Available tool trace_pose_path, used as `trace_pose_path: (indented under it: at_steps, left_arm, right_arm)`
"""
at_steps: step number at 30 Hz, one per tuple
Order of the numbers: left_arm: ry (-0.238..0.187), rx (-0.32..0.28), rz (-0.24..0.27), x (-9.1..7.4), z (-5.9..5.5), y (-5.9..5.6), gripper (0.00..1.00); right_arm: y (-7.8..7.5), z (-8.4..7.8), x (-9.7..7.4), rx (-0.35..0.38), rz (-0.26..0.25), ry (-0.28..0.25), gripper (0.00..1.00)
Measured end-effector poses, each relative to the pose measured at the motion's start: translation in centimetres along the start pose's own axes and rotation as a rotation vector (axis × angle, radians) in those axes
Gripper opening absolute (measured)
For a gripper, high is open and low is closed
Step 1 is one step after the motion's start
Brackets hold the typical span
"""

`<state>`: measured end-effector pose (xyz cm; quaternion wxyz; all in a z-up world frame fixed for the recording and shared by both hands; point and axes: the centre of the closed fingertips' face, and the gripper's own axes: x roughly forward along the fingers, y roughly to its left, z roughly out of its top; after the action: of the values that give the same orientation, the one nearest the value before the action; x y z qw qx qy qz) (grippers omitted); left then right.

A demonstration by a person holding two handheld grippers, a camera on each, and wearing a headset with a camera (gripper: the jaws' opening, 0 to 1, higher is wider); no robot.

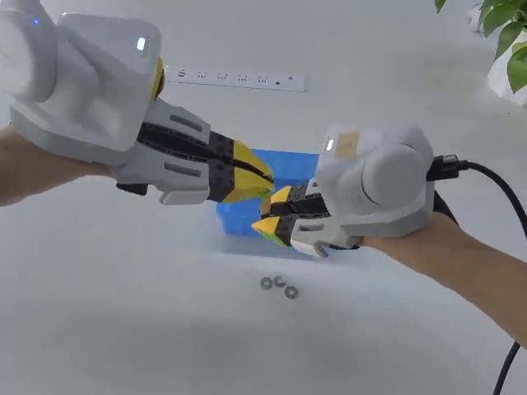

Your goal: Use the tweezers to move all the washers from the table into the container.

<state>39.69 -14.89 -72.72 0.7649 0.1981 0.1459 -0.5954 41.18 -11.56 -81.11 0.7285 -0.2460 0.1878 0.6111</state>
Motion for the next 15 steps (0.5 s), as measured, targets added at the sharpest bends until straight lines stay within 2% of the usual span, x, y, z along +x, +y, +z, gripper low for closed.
trace_pose_path:
  at_steps: [3, 12, 15]
  left_arm:
    - [-0.009, -0.005, -0.002, 0.0, -0.1, -0.9, 0.05]
    - [-0.024, -0.042, -0.007, 0.2, -0.7, -2.4, 0.05]
    - [-0.04, -0.065, -0.007, 0.2, -0.9, -2.8, 0.05]
  right_arm:
    - [0.8, -0.3, -0.2, 0.002, 0.008, 0.003, 0.12]
    - [2.5, -1.3, -0.3, 0.015, 0.022, 0.01, 0.12]
    - [2.8, -1.5, -0.4, 0.022, 0.021, 0.011, 0.12]
